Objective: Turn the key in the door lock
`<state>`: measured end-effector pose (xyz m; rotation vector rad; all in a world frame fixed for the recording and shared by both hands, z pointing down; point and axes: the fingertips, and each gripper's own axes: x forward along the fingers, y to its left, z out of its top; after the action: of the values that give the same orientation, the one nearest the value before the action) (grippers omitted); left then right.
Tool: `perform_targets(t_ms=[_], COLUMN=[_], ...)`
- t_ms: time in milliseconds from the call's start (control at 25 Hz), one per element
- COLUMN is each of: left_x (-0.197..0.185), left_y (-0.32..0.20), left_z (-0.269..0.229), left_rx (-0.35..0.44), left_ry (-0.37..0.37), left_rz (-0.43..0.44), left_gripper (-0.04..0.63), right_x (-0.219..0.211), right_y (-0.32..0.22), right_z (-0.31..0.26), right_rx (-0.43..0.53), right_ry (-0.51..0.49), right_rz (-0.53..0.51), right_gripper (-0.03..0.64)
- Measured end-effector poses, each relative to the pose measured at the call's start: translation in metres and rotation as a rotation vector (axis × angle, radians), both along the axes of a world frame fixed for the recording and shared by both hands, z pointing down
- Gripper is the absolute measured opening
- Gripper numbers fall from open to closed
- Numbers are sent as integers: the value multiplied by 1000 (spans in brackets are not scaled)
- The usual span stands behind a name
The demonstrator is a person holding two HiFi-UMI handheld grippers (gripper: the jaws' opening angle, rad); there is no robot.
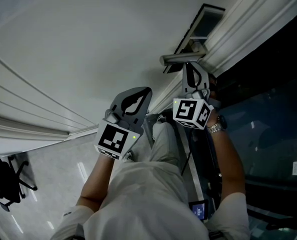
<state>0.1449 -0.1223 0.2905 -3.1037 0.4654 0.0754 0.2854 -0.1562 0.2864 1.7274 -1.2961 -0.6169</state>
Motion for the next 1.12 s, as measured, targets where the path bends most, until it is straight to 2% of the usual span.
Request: perform_targets(t_ms=[640, 1000, 1120], left_x=[-6, -9, -10], left_y=[4, 5, 6], left_z=[5, 10, 12], left_rx=[-11, -32, -36], left_ry=[-7, -10, -10], left_rz=[-6, -16, -17], left_gripper=[5, 5, 5], right_x=[13, 22, 25], right_y=[2, 3, 3], right_z=[-7, -1, 1], right_rx=[224, 400, 410], right_ry=[-1217, -1920, -2022], right_rz=[0, 17, 18], right_gripper=[12, 12, 14])
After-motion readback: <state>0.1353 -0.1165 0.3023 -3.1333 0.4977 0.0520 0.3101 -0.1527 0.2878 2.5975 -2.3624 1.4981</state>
